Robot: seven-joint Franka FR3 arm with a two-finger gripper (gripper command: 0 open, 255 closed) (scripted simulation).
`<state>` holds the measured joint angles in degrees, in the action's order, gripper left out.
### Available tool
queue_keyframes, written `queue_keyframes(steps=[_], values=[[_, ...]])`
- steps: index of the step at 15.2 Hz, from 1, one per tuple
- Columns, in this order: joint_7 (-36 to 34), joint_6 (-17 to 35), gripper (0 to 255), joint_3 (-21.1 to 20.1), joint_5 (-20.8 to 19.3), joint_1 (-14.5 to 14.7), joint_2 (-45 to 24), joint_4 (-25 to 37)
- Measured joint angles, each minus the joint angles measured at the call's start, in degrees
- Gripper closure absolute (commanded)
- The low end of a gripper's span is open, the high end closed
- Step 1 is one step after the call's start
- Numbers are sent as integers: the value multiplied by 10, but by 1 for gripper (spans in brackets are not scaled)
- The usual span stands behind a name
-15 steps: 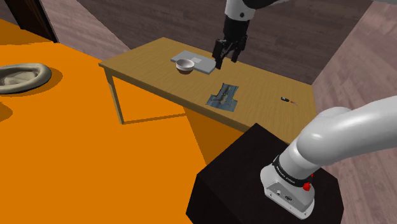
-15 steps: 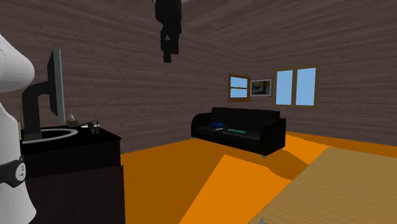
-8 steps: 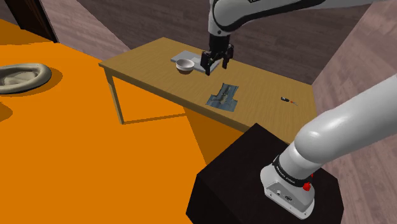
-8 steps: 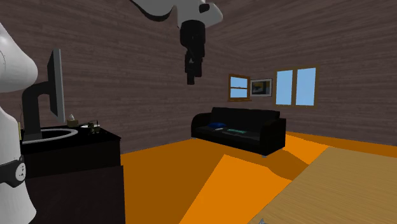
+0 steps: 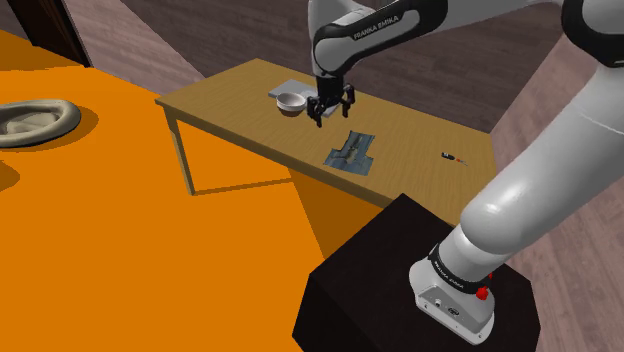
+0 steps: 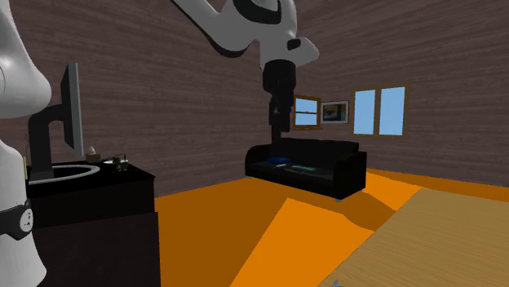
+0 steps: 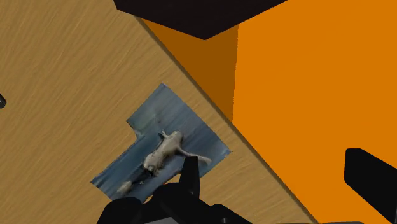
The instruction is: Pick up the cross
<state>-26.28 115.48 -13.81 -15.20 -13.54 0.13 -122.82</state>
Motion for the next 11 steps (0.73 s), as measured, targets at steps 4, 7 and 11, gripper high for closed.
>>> queue_keyframes(steps=[4,7,11], values=[[-59,9,0,13,-50,-7,-82,44],[-96,3,0,28,-81,-8,-145,92],[-141,-3,0,52,-114,-7,-222,150]])
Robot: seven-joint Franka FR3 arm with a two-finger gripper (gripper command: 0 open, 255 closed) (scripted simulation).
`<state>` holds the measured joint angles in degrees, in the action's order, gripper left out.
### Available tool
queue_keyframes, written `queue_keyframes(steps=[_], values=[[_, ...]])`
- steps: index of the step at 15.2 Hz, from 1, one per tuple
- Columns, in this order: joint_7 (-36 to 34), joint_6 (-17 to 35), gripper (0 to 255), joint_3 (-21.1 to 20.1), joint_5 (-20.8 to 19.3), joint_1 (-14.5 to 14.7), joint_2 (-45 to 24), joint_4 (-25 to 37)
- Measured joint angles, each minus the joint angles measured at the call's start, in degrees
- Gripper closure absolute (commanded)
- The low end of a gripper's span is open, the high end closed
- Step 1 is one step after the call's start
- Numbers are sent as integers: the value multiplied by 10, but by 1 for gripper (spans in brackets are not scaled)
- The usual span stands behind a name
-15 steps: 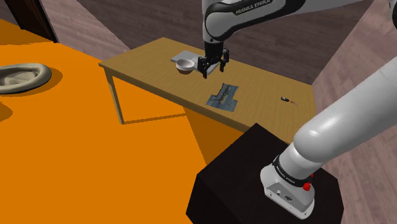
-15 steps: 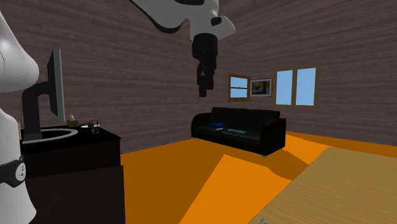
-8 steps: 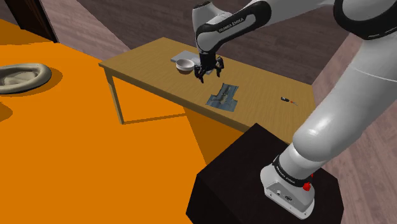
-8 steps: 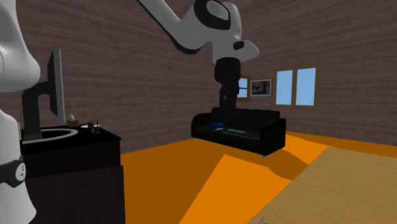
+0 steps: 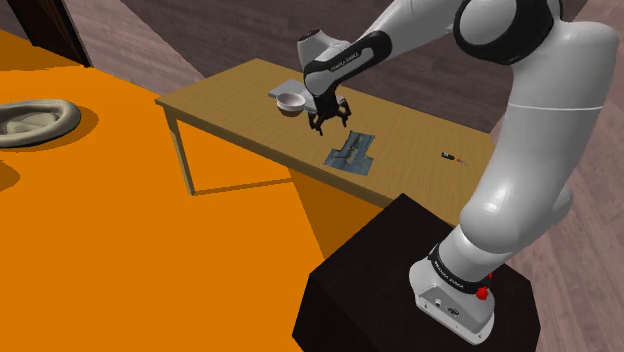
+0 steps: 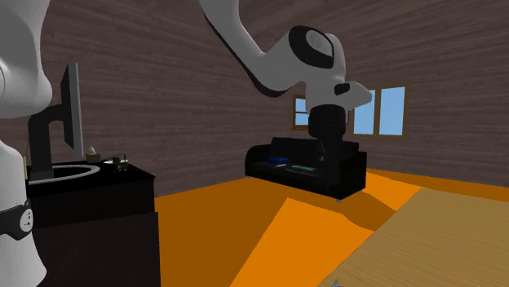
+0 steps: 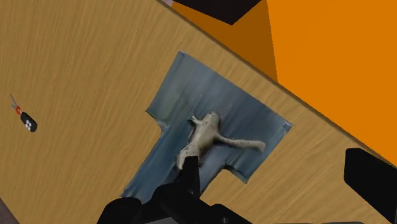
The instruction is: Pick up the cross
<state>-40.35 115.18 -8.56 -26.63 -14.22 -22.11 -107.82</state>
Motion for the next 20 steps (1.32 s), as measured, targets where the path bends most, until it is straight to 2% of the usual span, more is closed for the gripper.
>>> queue_keyframes(steps=[9,17,20], values=[[-61,-35,0,61,-37,-4,-172,163],[-82,-94,0,111,-39,-24,-329,353],[-86,-98,0,116,-38,-27,-364,388]])
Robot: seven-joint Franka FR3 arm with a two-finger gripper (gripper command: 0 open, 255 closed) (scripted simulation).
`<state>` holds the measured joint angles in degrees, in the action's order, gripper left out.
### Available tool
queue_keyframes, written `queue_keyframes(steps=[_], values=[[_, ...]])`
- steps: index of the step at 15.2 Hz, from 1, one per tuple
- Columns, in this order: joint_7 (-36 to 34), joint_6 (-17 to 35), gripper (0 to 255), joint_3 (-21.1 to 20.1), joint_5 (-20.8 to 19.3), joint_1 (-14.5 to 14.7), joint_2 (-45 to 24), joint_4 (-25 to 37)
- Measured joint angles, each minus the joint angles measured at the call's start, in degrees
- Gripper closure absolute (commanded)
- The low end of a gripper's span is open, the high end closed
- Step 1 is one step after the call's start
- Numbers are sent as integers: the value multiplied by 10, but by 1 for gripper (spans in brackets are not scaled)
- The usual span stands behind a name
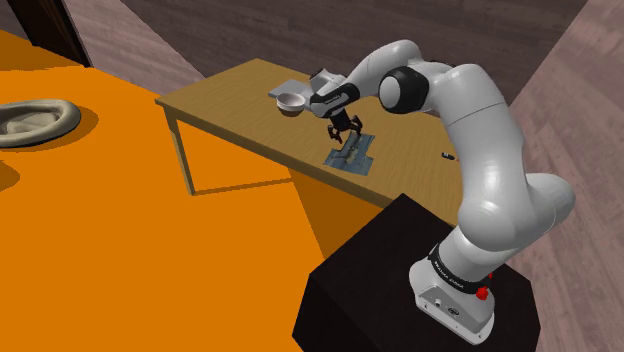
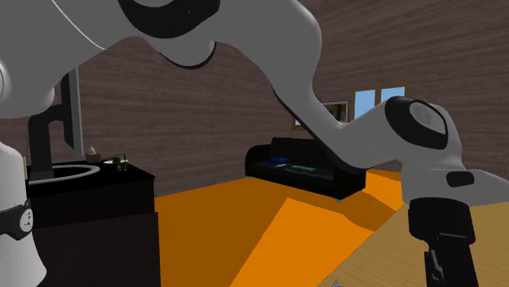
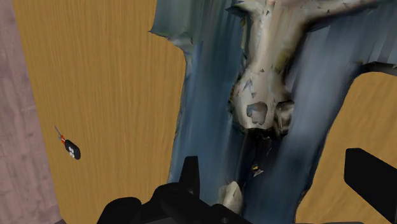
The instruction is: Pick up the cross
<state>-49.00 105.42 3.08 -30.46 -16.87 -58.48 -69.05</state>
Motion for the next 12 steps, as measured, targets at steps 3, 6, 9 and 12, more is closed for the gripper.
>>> queue_keyframes(steps=[3,6,9,12], values=[[-4,9,0,1,-1,-2,-22,13],[-8,13,255,2,-1,-2,-34,19],[-8,13,255,2,-1,-1,-36,21],[-9,13,255,2,-1,-1,-36,21]])
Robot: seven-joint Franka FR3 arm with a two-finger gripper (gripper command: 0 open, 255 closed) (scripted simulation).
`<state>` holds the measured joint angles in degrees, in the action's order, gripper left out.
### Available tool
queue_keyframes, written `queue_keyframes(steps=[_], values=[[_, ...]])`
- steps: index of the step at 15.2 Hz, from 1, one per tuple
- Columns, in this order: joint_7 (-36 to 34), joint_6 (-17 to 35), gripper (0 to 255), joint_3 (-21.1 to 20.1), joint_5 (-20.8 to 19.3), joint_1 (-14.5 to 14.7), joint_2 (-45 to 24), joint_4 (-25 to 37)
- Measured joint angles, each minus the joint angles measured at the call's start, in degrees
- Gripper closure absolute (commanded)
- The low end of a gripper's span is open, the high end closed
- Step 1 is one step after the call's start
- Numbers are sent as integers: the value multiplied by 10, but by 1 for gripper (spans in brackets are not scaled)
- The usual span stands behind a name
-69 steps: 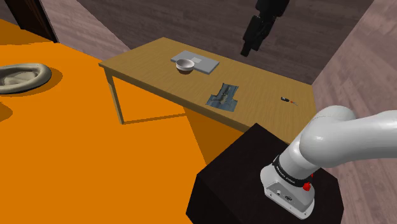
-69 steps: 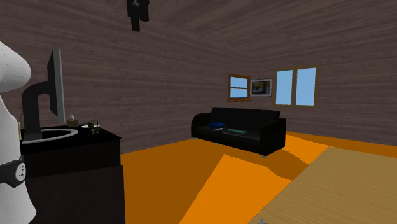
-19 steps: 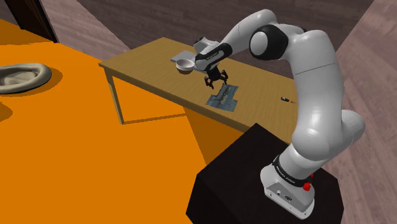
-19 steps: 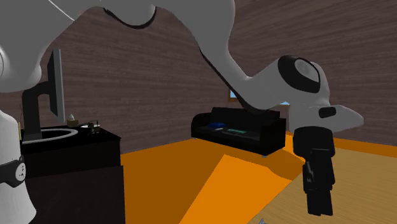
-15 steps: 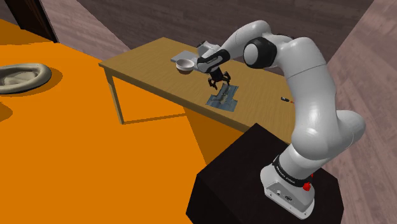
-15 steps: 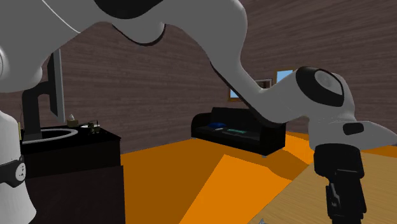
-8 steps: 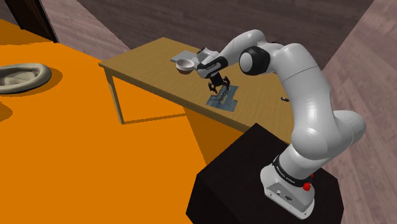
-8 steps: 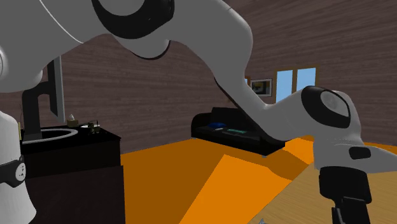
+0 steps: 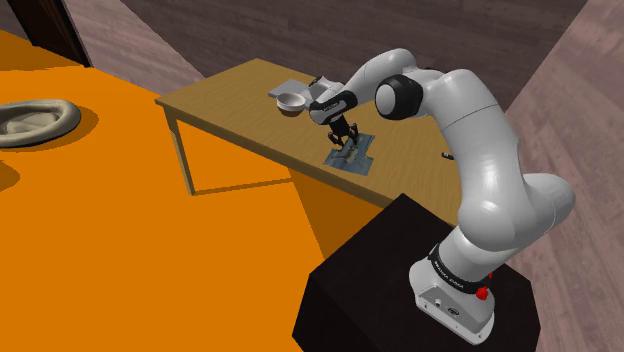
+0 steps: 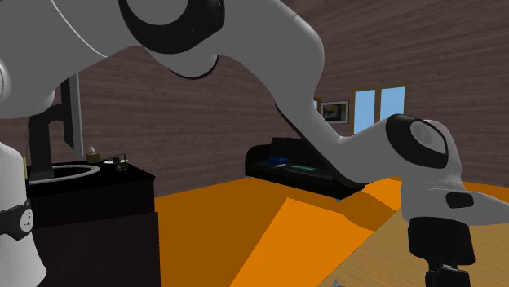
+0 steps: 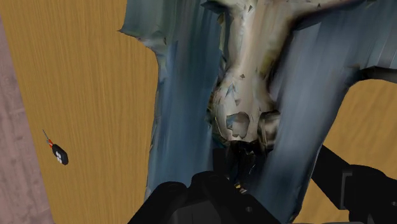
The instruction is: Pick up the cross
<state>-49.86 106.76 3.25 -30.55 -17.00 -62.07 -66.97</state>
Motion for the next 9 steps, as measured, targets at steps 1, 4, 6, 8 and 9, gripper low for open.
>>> queue_keyframes(steps=[1,4,6,8,9], values=[[0,0,255,0,0,0,0,-1],[0,0,255,0,0,0,0,-1],[2,-2,255,0,0,0,8,-5],[4,-6,255,0,-1,0,21,-14],[6,-9,255,0,-1,-1,26,-16]])
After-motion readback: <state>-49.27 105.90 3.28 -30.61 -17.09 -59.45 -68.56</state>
